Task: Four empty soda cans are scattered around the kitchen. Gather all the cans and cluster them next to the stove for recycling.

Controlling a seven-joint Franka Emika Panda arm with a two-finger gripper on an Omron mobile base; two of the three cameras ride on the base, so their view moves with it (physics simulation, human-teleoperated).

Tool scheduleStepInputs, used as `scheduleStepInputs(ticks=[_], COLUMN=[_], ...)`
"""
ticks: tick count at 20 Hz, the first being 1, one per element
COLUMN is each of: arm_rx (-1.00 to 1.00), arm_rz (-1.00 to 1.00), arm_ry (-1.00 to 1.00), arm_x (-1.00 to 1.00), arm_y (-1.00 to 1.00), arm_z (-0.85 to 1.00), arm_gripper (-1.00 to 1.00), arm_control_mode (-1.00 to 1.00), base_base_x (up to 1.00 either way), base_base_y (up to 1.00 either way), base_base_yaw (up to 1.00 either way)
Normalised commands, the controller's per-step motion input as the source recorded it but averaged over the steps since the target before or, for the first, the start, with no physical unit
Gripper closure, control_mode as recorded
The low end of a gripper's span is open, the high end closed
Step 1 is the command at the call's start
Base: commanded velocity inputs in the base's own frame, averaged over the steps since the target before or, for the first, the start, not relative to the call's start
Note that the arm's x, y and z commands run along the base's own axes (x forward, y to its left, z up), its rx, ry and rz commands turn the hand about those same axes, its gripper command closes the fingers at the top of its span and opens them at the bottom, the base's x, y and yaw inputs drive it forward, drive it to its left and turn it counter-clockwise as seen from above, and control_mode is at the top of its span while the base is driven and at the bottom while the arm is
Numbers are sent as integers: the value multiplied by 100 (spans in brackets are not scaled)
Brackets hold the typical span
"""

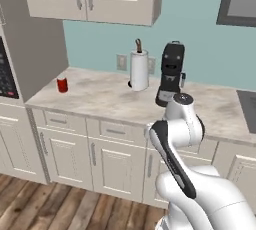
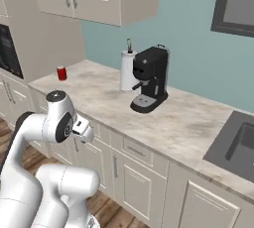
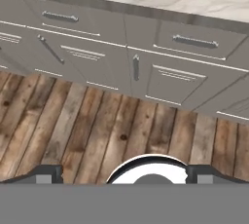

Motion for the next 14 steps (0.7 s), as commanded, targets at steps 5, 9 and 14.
scheduleStepInputs(ticks=[5,9,14], arm_rx=[0,0,0], arm_rz=[0,0,0], arm_ry=[0,0,0], arm_x=[0,0,0], arm_y=[0,0,0], arm_z=[0,0,0], arm_gripper=[-100,-100,-100], arm_control_mode=[100,100,100], base_base_x=[63,58,51], base_base_y=[34,43,51], base_base_yaw=[-25,-9,0])
